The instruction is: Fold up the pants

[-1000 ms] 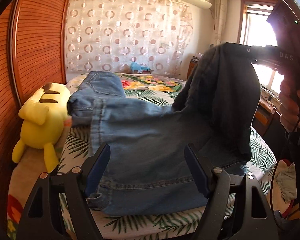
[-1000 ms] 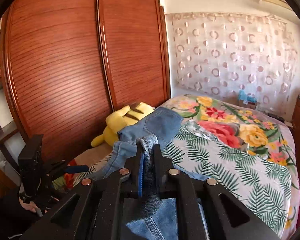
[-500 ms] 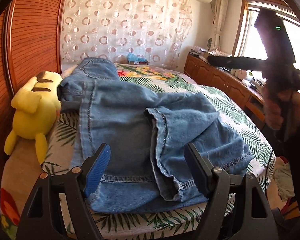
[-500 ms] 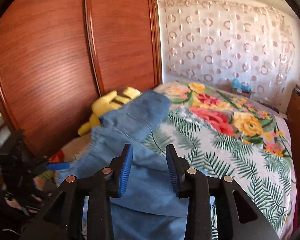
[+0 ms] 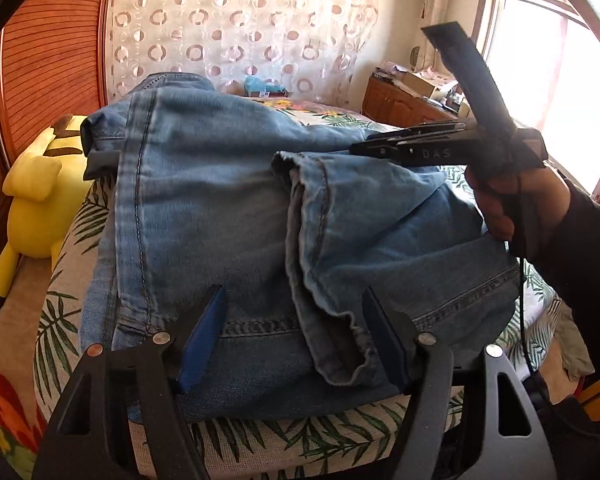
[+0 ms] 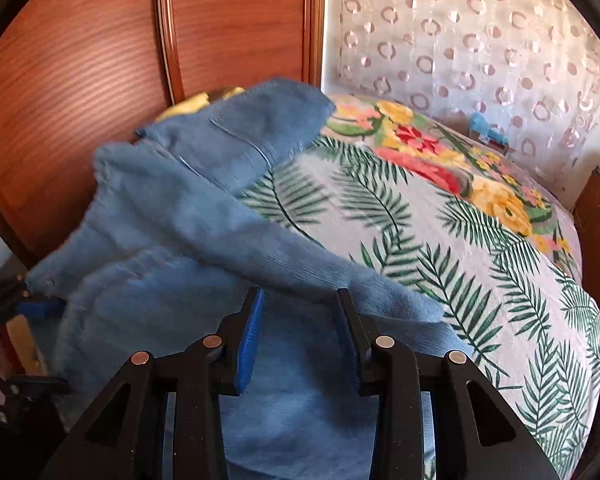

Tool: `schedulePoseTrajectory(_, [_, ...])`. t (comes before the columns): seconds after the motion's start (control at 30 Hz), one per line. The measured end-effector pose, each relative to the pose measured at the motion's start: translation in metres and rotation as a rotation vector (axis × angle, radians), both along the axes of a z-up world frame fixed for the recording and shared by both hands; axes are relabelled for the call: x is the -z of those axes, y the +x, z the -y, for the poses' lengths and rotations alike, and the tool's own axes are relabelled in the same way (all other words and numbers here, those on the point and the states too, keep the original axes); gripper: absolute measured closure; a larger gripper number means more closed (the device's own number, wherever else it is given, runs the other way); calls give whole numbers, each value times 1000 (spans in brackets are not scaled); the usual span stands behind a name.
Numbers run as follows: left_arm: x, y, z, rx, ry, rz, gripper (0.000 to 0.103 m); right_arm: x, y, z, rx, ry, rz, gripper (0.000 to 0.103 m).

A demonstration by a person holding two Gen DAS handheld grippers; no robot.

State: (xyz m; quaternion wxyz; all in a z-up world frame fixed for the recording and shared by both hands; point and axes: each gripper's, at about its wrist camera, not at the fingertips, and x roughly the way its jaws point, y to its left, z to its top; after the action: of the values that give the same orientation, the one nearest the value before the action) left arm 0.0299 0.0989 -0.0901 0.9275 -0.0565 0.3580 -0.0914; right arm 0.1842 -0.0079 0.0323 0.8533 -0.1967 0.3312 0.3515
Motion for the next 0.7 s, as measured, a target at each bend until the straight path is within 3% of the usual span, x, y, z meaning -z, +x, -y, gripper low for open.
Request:
schedulePoseTrajectory(0.17, [-1, -3, 3, -1, 7, 5, 32, 7, 2, -8, 10, -35, -18, 66])
schedulePoseTrajectory(0.33, [-4, -8, 7, 22, -18, 19, 50, 6, -8, -18, -15, -53, -20, 66])
schedulePoseTrajectory(0.47, [-3, -9, 14, 44, -16, 19, 59, 9, -17, -25, -55, -63, -64, 95])
schedulePoseTrajectory(0.7, [-5, -11, 19, 72, -15, 30, 71, 8, -41, -25, -46, -59, -20, 103])
